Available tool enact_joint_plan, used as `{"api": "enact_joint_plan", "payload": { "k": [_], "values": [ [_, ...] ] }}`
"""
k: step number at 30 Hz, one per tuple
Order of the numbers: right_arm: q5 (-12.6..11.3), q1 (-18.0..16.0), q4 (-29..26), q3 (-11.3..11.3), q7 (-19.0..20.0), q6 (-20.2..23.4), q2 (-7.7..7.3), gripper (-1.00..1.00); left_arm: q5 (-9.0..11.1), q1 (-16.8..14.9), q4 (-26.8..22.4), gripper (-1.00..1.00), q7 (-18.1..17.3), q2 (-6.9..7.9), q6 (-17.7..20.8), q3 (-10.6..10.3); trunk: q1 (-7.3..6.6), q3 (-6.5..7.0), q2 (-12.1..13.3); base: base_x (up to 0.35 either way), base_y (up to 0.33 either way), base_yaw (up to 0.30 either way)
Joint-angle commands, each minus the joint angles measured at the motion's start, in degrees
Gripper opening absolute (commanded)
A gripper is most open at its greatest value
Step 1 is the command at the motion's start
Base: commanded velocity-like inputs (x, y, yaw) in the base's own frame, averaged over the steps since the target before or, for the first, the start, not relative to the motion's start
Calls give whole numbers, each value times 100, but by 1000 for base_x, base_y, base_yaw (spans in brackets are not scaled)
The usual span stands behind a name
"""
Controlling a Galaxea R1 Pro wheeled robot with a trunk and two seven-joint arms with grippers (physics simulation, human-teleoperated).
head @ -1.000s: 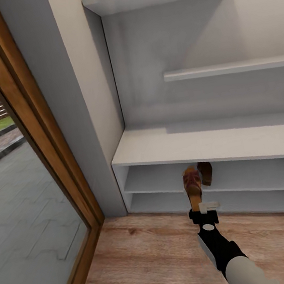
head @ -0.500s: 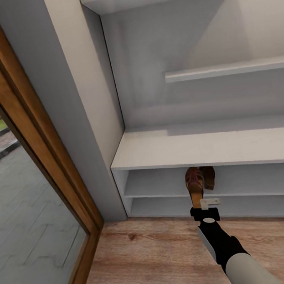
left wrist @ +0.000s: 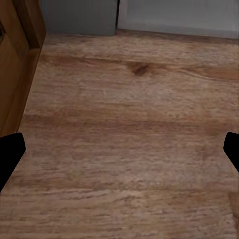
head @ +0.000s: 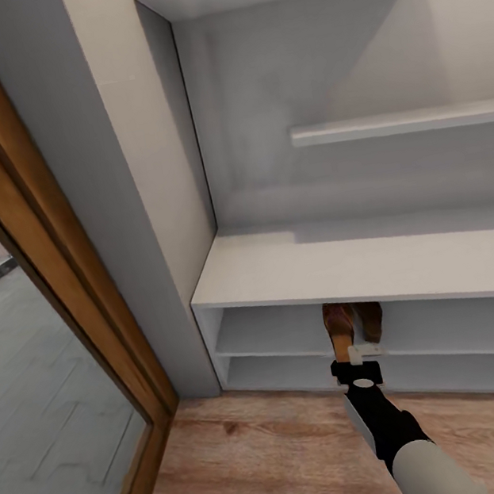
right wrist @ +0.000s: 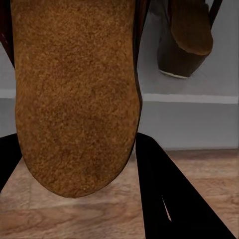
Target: Pick up the two gym shoes and the two sandals from the corridor floor and place them onto the hallstand (shoe rack) in the corridor, making sure they are on the rack and not on the floor. Arrange them so the two gym shoes are next to each other and the two sandals are next to each other.
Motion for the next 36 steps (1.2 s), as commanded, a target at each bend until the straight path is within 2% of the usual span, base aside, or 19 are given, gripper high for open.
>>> {"api": "enact_joint_plan", "payload": {
  "k": [1, 36],
  "values": [
    [43, -2, -11, -21, -4, 43, 7, -100, 55, -3, 5, 100, -60, 0, 1, 12, 2, -5, -2, 308, 0, 0],
    [43, -2, -39, -30, -4, 41, 7, -100, 55, -2, 5, 100, -60, 0, 15, 13, 2, -5, -2, 131, 0, 0]
  ]
}}
